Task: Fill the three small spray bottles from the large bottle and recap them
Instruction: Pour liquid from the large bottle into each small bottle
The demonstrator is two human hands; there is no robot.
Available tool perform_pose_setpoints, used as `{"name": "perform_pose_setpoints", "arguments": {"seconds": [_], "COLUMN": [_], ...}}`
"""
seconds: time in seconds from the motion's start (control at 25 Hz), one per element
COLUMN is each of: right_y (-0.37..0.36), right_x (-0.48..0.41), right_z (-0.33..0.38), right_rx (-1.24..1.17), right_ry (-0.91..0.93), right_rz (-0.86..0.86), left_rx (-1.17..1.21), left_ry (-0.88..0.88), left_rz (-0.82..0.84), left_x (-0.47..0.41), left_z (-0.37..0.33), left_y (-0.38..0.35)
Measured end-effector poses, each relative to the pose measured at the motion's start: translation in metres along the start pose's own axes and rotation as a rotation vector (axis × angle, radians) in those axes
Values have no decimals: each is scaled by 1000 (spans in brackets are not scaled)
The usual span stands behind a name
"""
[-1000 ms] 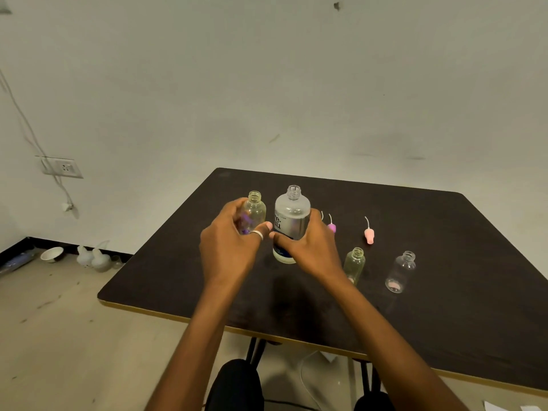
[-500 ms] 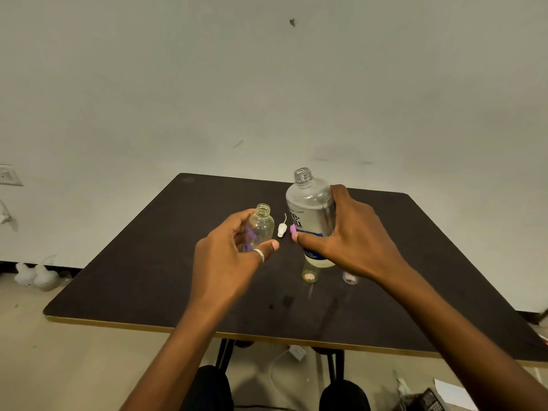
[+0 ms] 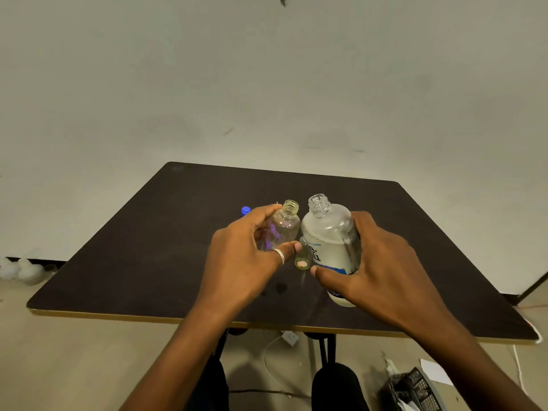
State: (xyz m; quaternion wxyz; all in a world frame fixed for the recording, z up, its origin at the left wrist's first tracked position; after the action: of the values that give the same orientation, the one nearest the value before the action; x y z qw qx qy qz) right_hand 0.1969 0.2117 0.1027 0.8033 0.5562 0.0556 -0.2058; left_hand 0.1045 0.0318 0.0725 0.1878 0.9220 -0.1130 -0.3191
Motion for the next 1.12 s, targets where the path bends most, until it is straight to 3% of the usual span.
{"name": "perform_pose_setpoints", "arguments": {"seconds": [0.32, 1.12], "right_y": [8, 19], "right_x": [12, 21], "right_z": [-10, -16], "right_rx": [37, 193], "right_ry": [-33, -43], "right_rz": [-107, -81], "left_rx": [26, -53], "left_ry": [-12, 15], "left_rz": [48, 111], "left_x": [5, 4], "left_z": [-10, -13], "left_y": [-7, -7]}}
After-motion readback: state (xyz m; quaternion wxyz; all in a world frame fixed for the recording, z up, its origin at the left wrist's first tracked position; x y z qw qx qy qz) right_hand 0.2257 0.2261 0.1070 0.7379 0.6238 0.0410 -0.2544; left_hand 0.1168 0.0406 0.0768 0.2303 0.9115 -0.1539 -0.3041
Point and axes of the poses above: each hand's wrist, its own x-axis away from the middle knuckle, its own y-axis out of the back of the hand, z = x × y, the point moved 1 cm from there along -x, towards the middle knuckle, and after that the axes turned 8 degrees about -y, right-handed, at the moved point
